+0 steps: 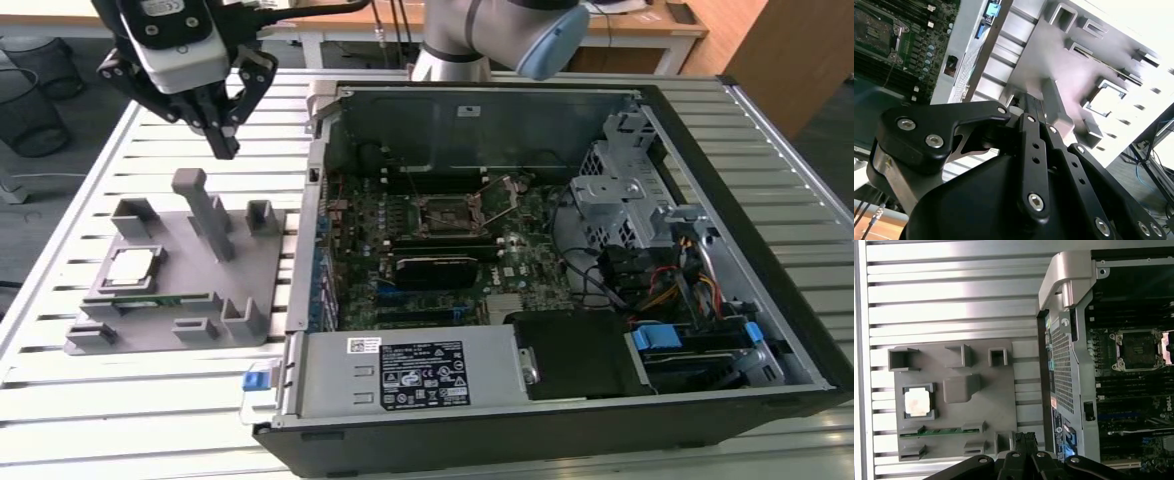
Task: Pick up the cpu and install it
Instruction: 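Reach for the cpu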
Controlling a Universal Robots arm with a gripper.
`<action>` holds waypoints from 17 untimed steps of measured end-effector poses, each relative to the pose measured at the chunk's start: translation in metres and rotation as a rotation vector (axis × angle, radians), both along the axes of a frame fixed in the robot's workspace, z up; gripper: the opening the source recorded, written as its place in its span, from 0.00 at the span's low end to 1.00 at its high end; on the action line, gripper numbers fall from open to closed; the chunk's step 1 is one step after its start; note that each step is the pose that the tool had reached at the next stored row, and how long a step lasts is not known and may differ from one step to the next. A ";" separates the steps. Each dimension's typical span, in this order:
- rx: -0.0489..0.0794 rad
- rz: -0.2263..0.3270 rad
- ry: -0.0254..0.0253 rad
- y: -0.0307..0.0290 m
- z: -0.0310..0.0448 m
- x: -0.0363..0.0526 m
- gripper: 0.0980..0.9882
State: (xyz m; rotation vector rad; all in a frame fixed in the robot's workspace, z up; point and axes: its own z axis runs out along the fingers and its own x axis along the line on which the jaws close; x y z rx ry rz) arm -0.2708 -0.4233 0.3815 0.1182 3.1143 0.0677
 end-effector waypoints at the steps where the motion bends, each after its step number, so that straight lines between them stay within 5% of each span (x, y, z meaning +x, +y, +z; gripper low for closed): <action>1: 0.000 0.000 0.0000 -0.0001 0.0000 -0.0019 0.01; 17: 0.000 0.000 0.0039 -0.0003 -0.0017 -0.0252 0.01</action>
